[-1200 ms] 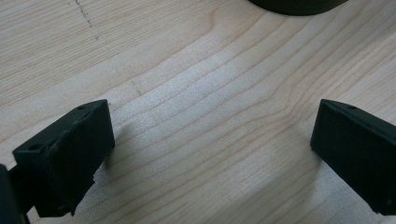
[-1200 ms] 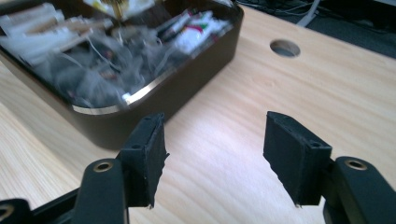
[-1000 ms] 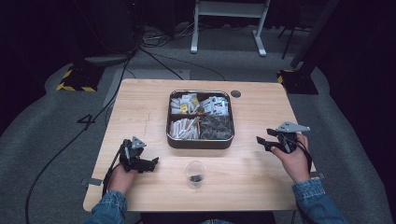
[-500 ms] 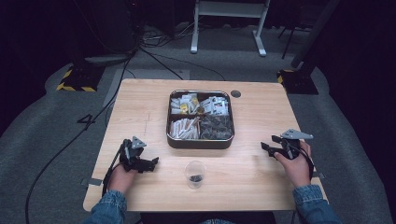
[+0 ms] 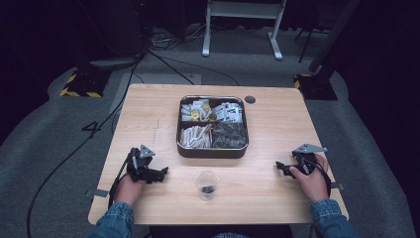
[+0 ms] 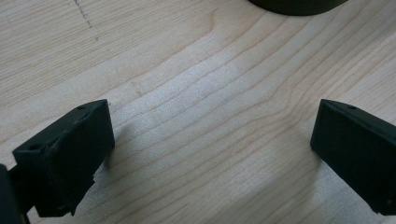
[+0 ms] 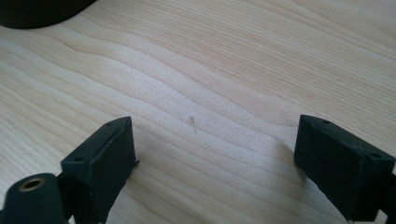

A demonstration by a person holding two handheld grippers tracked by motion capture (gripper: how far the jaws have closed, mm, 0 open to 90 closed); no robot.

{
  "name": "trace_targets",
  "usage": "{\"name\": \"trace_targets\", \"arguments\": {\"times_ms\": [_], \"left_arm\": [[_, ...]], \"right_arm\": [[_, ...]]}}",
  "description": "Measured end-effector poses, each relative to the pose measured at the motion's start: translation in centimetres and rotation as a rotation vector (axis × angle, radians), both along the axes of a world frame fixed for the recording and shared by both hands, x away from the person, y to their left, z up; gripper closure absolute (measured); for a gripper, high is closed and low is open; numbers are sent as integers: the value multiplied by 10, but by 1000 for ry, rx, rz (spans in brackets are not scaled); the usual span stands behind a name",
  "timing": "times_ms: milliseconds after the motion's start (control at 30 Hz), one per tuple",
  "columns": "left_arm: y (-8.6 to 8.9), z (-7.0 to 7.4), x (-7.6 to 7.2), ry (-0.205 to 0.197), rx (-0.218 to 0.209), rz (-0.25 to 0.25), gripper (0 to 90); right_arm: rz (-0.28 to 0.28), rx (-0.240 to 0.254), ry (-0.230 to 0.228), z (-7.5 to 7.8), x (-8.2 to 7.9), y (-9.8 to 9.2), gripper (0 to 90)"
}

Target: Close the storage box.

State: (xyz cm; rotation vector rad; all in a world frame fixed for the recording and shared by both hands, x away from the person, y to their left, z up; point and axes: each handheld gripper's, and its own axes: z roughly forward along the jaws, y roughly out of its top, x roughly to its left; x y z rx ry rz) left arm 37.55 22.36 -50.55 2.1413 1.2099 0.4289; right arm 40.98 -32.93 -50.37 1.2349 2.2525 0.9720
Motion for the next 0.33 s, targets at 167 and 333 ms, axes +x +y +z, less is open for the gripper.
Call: {"name": "trace_targets", "arguments": {"times_ms": [167,333], "left_arm": [[0,0,0,0,-1,2,0],[0,0,0,1,-2,2,0]], "right_arm": [[12,0,8,0,1,0,93],[10,-1,7,0,1,1,90]]}}
